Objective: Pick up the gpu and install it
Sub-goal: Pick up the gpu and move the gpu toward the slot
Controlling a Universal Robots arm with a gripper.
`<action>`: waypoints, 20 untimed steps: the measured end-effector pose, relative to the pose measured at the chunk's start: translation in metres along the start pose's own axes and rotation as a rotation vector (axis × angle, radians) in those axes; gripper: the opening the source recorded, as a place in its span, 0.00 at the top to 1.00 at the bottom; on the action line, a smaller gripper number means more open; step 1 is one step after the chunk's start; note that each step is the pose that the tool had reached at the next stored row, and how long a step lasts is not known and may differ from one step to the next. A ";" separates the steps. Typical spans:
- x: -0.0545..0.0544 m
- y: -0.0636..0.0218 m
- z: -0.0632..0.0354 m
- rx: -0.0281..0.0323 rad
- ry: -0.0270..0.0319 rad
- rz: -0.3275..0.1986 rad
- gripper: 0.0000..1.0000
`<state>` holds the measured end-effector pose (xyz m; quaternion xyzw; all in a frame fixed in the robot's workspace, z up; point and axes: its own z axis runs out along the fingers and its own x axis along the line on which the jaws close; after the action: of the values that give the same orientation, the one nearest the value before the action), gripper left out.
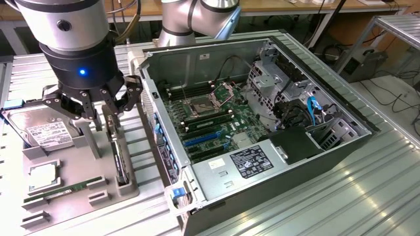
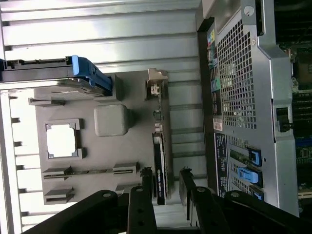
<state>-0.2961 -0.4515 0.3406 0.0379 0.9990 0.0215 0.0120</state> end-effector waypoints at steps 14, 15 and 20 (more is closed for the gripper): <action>0.001 -0.0013 0.0301 0.0001 0.0001 0.000 0.64; 0.001 -0.0014 0.0318 0.0001 0.0001 0.000 0.64; 0.001 -0.0019 0.0429 0.0000 0.0000 0.000 0.64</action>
<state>-0.2964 -0.4515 0.2977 0.0379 0.9990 0.0215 0.0119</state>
